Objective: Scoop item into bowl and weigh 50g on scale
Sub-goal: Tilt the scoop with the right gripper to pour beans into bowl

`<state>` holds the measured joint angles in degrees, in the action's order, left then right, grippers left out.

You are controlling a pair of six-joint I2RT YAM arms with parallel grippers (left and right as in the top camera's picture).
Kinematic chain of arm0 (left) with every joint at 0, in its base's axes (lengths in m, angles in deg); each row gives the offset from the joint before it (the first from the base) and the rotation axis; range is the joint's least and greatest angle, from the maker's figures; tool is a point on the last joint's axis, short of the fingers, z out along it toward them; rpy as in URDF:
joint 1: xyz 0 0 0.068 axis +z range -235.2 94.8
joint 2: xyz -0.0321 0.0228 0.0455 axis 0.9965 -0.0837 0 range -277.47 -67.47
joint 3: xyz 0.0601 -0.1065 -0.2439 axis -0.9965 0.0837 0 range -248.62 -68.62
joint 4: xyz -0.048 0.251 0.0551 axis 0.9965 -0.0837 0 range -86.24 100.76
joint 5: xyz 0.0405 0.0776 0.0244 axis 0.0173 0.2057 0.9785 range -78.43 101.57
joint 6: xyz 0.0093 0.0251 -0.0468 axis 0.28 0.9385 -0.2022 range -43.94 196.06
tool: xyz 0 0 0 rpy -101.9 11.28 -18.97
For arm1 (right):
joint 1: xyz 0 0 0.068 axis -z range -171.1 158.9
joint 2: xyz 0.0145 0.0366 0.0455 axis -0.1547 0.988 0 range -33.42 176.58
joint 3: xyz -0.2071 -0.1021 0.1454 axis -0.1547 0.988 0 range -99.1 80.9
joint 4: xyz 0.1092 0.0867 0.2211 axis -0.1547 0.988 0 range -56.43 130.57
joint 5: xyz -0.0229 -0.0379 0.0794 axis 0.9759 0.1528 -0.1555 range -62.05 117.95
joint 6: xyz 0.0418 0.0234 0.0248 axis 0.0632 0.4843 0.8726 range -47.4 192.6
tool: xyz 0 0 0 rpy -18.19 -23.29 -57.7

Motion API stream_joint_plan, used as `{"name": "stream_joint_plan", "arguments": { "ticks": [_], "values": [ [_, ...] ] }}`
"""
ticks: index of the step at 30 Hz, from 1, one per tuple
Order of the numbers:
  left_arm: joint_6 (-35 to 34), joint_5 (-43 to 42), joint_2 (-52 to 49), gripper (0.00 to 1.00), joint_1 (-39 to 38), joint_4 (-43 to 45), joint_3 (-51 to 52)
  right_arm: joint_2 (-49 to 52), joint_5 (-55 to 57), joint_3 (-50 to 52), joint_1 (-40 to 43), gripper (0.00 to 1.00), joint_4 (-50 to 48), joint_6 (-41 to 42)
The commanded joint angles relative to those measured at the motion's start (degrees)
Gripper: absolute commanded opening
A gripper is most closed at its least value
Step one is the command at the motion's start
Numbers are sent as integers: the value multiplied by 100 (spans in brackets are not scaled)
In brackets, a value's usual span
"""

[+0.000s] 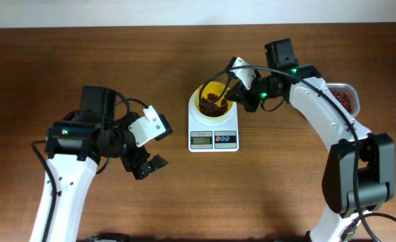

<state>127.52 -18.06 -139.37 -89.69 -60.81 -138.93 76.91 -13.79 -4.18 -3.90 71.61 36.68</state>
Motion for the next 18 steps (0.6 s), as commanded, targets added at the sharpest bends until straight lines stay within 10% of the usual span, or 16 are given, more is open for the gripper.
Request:
{"name": "stream_joint_plan", "arguments": {
  "ticks": [1,18],
  "values": [
    [92,-101,24,99,-22,-7,-72,0,-37,-7,35,4,0,138],
    [92,-101,24,99,-22,-7,-72,-35,457,44,-173,4,-74,-586]
  ]
}}
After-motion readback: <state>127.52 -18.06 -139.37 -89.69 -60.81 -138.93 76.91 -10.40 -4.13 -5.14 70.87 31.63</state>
